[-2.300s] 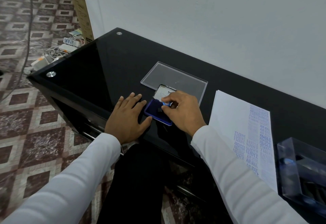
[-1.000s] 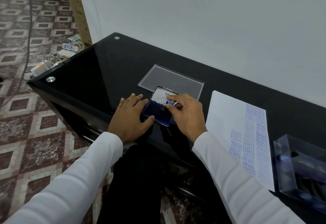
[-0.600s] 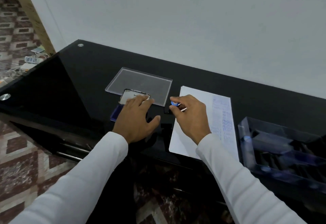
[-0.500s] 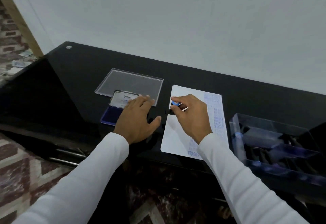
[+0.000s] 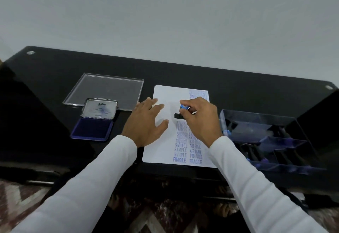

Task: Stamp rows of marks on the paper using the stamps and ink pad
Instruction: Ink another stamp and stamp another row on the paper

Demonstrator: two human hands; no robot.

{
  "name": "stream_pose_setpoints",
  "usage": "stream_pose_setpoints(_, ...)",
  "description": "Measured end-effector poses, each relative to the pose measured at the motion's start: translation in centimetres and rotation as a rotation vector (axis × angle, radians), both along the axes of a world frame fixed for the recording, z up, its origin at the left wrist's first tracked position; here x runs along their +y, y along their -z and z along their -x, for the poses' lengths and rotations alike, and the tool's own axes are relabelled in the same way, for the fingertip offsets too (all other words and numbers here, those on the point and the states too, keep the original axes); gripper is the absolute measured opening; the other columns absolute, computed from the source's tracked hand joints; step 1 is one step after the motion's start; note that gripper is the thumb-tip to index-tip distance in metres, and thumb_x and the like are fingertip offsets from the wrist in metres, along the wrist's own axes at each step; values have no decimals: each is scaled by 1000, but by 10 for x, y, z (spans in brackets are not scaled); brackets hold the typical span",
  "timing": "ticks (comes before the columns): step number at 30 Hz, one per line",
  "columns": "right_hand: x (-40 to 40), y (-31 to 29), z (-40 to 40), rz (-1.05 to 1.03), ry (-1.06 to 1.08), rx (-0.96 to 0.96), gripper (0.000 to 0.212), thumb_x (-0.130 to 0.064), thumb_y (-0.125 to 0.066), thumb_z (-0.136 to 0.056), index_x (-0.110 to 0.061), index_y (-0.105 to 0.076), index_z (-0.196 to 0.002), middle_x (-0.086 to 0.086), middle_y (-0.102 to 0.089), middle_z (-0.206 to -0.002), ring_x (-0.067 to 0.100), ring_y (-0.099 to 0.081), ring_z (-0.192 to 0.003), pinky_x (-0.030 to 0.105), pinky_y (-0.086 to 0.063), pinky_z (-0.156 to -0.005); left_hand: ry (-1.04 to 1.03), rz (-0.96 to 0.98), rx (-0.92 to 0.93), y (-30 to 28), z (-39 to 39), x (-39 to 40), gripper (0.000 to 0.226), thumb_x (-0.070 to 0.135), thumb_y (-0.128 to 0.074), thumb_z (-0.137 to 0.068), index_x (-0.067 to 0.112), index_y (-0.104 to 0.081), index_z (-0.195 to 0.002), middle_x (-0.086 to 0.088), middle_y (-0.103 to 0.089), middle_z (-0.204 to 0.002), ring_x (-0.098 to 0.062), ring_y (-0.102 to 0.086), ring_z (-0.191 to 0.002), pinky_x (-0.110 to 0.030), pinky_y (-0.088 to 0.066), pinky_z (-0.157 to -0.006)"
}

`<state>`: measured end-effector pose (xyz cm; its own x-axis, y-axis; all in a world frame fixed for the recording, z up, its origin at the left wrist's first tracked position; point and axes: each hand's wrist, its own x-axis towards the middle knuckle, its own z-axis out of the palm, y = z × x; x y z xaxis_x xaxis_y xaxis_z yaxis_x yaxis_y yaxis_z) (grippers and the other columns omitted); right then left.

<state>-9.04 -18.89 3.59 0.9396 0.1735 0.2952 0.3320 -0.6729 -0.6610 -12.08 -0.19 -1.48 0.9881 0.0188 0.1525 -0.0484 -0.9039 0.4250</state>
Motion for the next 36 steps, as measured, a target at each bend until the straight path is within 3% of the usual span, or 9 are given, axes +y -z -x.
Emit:
stream_pose_setpoints(4, -4, 6, -6, 8, -3, -6, 26, -19, -72, -90, -17, -74, -115, -3, -70, -107, 8, -64, -87, 21, -54, -89, 21, -8, 14, 7, -10, -2, 61, 59, -53, -95, 33, -42, -150, 6, -27, -164, -22, -16, -154, -43, -10, -122)
stream_pose_setpoints(11, -4, 11, -10, 22, -16, -11, 25, -19, -73, -89, -16, -75, -114, -2, -70, -105, 10, -65, -88, 27, -55, -89, 64, -17, 21, 20, -16, 0, 60, 62, -49, -95, 33, -46, -148, 5, -27, -164, -22, -14, -154, -42, -2, -122)
stream_pose_setpoints(18, -3, 14, -12, 27, -15, -3, 26, -18, -73, -88, -17, -74, -114, -3, -70, -106, 7, -64, -86, 10, -47, -84, 71, -35, 19, 25, -17, 2, 69, 68, -37, -89, 33, -48, -146, 4, -30, -163, -23, -17, -154, -46, -5, -124)
stream_pose_setpoints(22, -4, 15, -13, 29, -15, -7, 26, -18, -73, -89, -17, -75, -114, -1, -70, -107, 10, -65, -87, 21, -54, -88, 74, -40, 14, 26, -17, 3, 67, 68, -38, -90, 33, -48, -146, 4, -30, -163, -23, -18, -153, -44, -4, -123)
stream_pose_setpoints(28, -3, 17, -12, 40, -22, -10, 26, -18, -72, -89, -16, -75, -115, -1, -70, -108, 11, -65, -88, 23, -54, -89, 75, -50, 1, 27, -18, 3, 60, 63, -47, -95, 33, -47, -147, 4, -28, -164, -22, -16, -154, -39, 1, -121)
stream_pose_setpoints(36, -4, 22, -15, 54, -7, -17, 24, -19, -73, -89, -17, -75, -113, -2, -71, -106, 6, -62, -83, 2, -39, -79, 84, -51, 1, 29, -19, 4, 60, 63, -45, -96, 33, -46, -148, 4, -28, -164, -22, -15, -154, -40, 0, -121)
